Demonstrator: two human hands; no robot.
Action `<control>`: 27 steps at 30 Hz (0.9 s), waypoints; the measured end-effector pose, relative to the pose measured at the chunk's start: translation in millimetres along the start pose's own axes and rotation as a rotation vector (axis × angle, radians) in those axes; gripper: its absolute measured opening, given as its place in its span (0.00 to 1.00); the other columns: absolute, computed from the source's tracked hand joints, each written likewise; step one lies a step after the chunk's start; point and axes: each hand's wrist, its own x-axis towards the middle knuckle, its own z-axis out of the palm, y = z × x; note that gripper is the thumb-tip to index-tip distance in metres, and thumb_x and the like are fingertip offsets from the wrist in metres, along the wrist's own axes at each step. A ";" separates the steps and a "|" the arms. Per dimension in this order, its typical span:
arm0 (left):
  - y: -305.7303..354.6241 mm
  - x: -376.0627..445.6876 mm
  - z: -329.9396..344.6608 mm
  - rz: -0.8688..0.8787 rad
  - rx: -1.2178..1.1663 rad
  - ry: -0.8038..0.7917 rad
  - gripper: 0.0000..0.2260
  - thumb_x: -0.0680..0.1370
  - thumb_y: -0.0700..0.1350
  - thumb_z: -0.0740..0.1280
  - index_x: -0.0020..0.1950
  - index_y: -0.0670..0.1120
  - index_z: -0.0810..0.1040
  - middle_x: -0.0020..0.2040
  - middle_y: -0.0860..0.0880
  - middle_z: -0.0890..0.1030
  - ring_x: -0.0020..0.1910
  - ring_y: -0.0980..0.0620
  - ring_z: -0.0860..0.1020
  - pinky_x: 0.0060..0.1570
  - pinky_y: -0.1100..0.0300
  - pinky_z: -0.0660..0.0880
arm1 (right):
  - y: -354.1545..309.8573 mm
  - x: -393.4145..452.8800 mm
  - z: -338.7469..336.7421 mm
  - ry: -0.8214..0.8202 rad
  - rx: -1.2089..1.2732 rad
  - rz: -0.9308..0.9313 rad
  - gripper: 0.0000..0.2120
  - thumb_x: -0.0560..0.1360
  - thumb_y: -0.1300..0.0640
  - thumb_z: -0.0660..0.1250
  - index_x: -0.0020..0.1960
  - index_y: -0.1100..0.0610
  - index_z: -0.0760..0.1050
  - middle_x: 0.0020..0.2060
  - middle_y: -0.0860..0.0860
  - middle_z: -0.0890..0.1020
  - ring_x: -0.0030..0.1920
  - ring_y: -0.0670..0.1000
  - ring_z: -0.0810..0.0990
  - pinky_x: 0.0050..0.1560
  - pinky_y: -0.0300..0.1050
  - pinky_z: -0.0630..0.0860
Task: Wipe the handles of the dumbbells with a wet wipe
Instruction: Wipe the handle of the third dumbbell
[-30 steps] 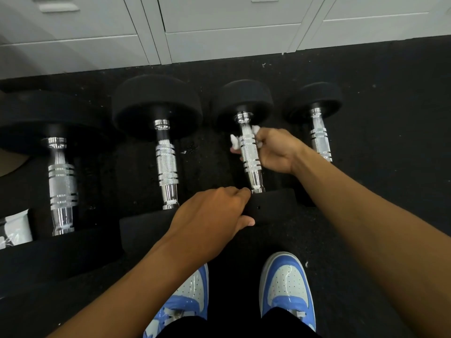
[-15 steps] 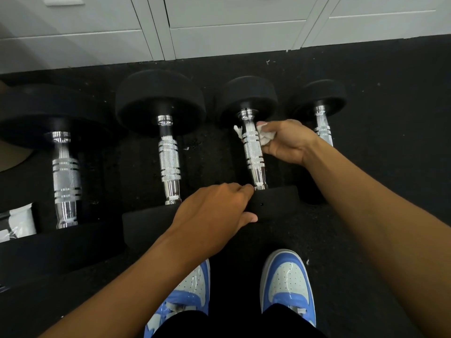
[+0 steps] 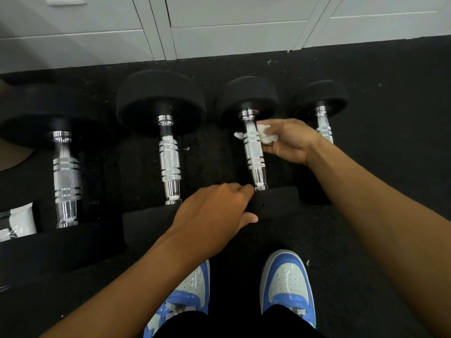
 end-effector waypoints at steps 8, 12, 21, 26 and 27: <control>-0.3 -0.9 -0.5 -0.003 -0.007 -0.004 0.21 0.79 0.58 0.58 0.69 0.50 0.66 0.61 0.51 0.76 0.56 0.50 0.76 0.50 0.58 0.72 | 21.6 -14.5 -12.1 -0.098 -0.081 0.123 0.17 0.75 0.73 0.52 0.61 0.70 0.70 0.50 0.63 0.80 0.48 0.57 0.81 0.49 0.48 0.80; 0.8 -0.3 -0.6 -0.010 -0.022 0.006 0.20 0.79 0.59 0.58 0.68 0.50 0.67 0.60 0.52 0.76 0.55 0.50 0.77 0.50 0.57 0.73 | 6.7 -6.6 -3.5 -0.040 -0.086 0.051 0.15 0.75 0.74 0.51 0.58 0.73 0.71 0.50 0.68 0.80 0.47 0.59 0.82 0.43 0.44 0.81; -0.1 -0.6 -0.2 0.005 -0.027 0.017 0.22 0.80 0.59 0.57 0.71 0.51 0.64 0.63 0.52 0.75 0.57 0.51 0.76 0.52 0.59 0.72 | 12.1 -19.7 -11.4 -0.059 -0.042 0.104 0.15 0.76 0.73 0.50 0.55 0.71 0.72 0.47 0.63 0.81 0.46 0.57 0.82 0.46 0.49 0.81; 0.1 0.0 0.1 0.003 -0.038 0.010 0.23 0.80 0.59 0.57 0.72 0.51 0.64 0.64 0.52 0.75 0.59 0.51 0.76 0.54 0.58 0.73 | 1.5 -5.4 3.7 0.000 -0.002 0.016 0.15 0.75 0.75 0.49 0.53 0.72 0.73 0.44 0.66 0.81 0.43 0.59 0.83 0.42 0.47 0.83; 0.1 -0.1 0.2 0.003 -0.037 0.011 0.23 0.80 0.59 0.57 0.71 0.50 0.64 0.64 0.52 0.75 0.59 0.51 0.76 0.55 0.58 0.73 | 5.3 -6.5 7.4 -0.019 -0.038 0.029 0.15 0.74 0.75 0.49 0.52 0.71 0.73 0.41 0.64 0.83 0.41 0.57 0.84 0.41 0.45 0.82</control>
